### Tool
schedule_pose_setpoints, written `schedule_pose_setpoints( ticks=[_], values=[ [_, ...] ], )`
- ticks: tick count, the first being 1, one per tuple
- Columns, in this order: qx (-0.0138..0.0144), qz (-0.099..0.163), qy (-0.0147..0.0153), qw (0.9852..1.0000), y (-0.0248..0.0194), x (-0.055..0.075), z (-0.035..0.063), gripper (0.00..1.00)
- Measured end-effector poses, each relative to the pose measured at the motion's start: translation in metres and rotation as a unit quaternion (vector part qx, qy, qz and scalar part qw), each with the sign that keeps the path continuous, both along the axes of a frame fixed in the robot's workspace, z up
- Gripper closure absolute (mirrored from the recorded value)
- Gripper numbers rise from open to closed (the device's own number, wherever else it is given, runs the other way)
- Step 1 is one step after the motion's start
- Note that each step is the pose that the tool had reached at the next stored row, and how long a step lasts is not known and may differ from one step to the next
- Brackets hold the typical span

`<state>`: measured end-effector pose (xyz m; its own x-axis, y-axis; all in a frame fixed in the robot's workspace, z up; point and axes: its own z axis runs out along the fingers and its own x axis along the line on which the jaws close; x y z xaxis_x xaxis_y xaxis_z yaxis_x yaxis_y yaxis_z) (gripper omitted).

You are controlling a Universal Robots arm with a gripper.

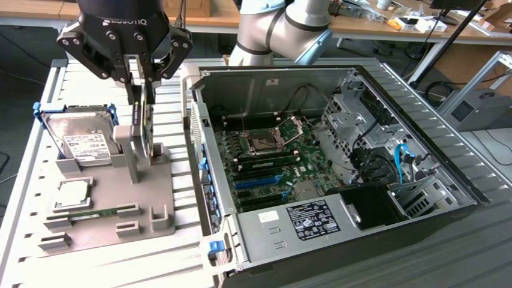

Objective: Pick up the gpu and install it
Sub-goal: 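Pick up the gpu and move the gpu toward the slot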

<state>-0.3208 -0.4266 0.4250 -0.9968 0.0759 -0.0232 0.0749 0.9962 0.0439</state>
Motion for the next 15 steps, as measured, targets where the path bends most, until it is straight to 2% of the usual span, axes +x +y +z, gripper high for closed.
schedule_pose_setpoints(
  ticks=[15],
  values=[
    [0.0001, 0.000, 0.0000, 1.0000, 0.0000, 0.0000, 0.0087, 0.73]
  ],
)
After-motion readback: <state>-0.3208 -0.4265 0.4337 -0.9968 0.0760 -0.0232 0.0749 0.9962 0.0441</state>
